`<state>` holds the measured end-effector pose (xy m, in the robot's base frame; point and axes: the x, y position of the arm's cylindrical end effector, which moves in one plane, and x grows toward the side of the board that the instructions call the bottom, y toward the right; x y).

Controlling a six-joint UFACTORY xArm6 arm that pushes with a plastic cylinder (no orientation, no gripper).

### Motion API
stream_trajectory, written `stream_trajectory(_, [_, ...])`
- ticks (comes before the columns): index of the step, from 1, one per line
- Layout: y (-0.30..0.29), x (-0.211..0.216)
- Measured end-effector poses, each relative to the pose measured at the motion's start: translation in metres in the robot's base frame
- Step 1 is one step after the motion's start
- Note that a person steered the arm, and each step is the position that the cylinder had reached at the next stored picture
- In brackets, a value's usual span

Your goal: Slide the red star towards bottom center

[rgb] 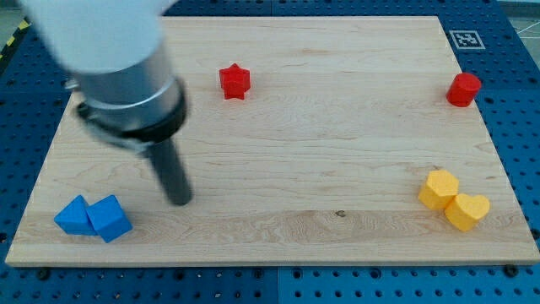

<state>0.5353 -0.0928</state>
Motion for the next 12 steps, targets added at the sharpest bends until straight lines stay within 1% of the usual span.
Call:
stream_trajectory(1, [0.021,-0.02])
stream_trajectory(2, [0.021,-0.024])
stream_trajectory(3, [0.022,-0.072])
stream_trajectory(4, [0.022,-0.133])
stream_trajectory(5, [0.02,-0.176])
stream_trajectory(6, [0.003,-0.178])
stream_trajectory(7, [-0.012,-0.191])
stream_trajectory(8, [0.006,-0.277])
stream_trajectory(9, [0.024,-0.293])
stream_trajectory(10, [0.027,-0.292])
stream_trajectory(11, [0.027,-0.272])
stream_trajectory(12, [0.027,-0.243])
